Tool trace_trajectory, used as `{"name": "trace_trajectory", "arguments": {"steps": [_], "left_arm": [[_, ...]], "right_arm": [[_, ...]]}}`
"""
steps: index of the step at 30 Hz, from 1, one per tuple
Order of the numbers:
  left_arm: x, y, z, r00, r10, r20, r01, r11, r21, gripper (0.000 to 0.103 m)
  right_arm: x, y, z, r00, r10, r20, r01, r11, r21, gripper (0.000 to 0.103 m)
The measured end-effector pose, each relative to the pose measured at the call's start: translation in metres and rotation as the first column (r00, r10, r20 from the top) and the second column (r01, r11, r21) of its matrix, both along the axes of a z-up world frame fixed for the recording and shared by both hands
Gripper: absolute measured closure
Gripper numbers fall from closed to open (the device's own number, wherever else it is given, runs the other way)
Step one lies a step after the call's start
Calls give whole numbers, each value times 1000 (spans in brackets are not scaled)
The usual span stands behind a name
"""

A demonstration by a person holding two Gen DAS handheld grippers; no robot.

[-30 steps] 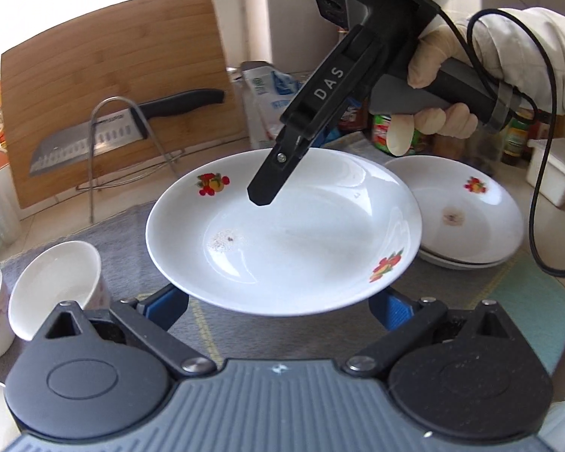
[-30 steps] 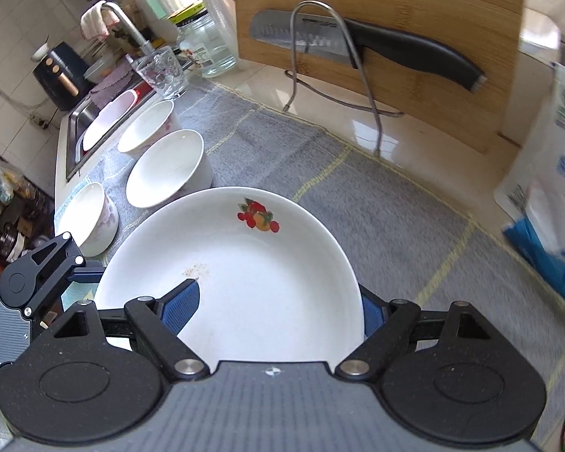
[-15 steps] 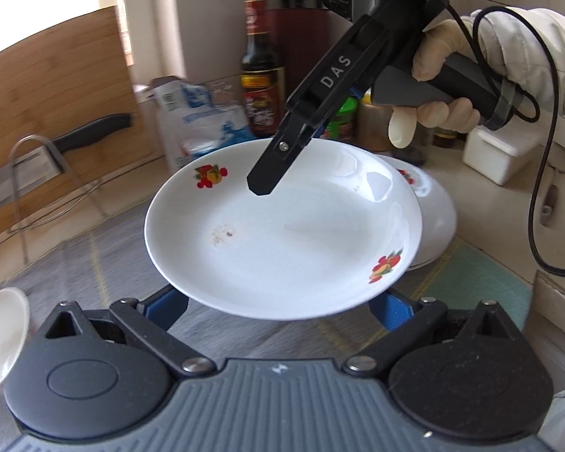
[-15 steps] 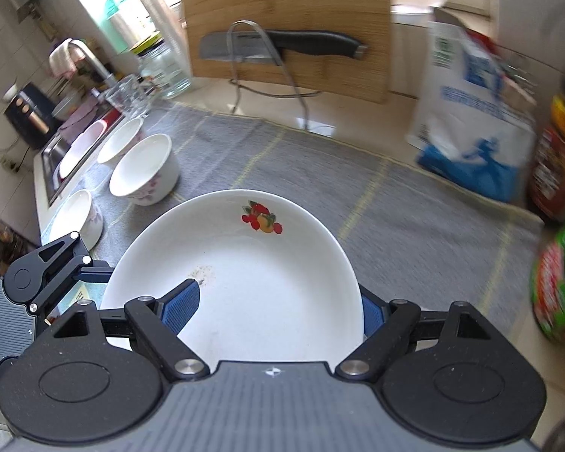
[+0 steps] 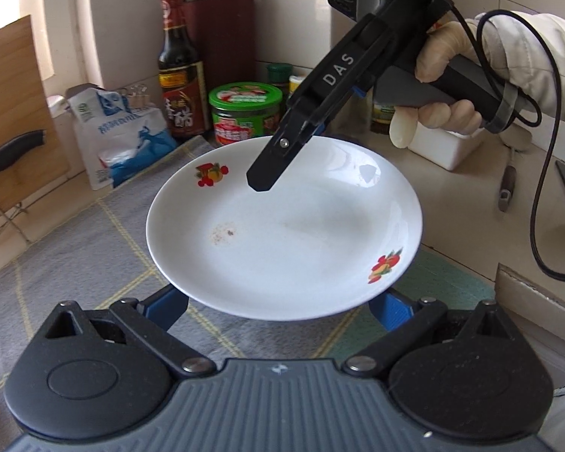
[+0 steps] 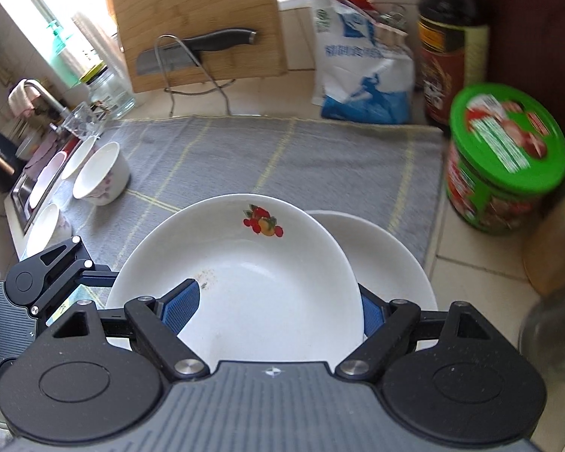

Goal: Organize plates and bowls
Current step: 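Carry the held plate with the right tool toward the stacked white plates, then lower the held plate onto the stacked plates and open the right tool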

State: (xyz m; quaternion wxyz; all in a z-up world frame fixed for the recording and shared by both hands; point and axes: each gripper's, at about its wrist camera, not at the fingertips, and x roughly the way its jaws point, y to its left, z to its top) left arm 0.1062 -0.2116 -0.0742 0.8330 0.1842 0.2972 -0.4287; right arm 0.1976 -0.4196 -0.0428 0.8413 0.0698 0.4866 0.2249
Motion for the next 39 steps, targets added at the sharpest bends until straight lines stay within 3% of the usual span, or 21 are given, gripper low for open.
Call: {"name": "trace_trajectory", "arguments": {"steps": [30, 39], "left_arm": [[16, -16, -12, 998, -56, -22, 57, 998, 34, 2], [19, -16, -10, 997, -73, -8, 74, 997, 16, 2]], "right_arm": [[-12, -33, -21, 995, -94, -25, 94, 996, 10, 13], [-19, -33, -14, 993, -120, -7, 120, 993, -2, 7]]}}
